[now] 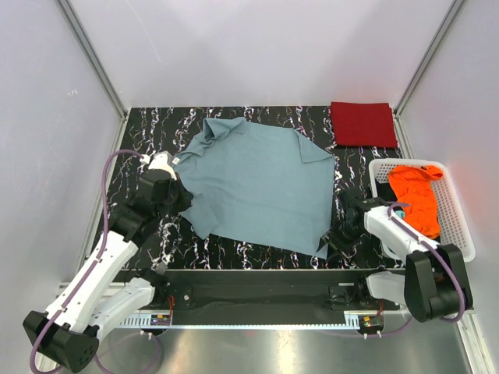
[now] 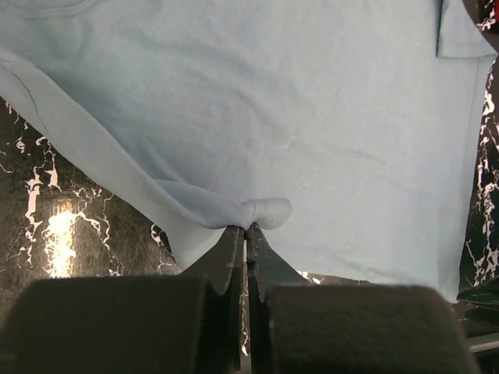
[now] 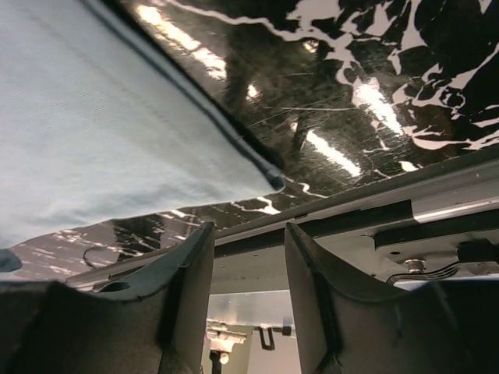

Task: Fold and stack the t-shirts
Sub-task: Flatten the tshirt out

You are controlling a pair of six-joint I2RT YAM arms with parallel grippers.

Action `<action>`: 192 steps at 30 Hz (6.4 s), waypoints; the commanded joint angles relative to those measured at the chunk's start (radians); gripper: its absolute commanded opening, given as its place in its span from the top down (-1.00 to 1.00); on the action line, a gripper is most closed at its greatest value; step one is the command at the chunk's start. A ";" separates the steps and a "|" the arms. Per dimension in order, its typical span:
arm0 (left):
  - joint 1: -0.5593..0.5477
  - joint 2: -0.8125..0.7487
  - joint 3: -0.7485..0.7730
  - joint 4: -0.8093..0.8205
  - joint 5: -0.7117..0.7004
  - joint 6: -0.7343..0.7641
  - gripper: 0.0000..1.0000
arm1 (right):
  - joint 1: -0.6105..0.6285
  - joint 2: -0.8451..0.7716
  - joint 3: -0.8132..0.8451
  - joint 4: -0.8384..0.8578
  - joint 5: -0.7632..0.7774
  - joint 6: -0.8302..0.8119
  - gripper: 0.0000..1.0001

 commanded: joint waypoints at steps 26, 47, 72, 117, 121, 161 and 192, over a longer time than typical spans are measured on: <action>0.003 0.003 0.066 0.000 0.052 0.040 1.00 | 0.055 0.006 -0.022 0.084 0.201 0.300 0.02; 0.006 -0.040 0.084 -0.047 0.014 0.050 1.00 | 0.144 -0.058 -0.019 0.070 0.298 0.418 1.00; 0.016 -0.034 0.950 -0.093 -0.004 0.245 1.00 | 0.143 -0.103 0.941 -0.008 0.325 -0.416 1.00; 0.296 1.158 1.234 0.523 0.198 0.403 1.00 | -0.149 0.685 1.145 0.459 0.411 -0.492 1.00; 0.299 1.204 1.274 0.539 0.213 0.382 1.00 | -0.152 0.721 1.175 0.462 0.403 -0.533 1.00; 0.299 0.146 1.233 0.318 0.180 0.337 1.00 | -0.141 -0.249 1.133 0.447 0.222 -0.370 1.00; 0.363 1.374 1.141 0.700 0.286 0.397 1.00 | -0.170 0.887 1.095 0.798 0.276 -0.436 1.00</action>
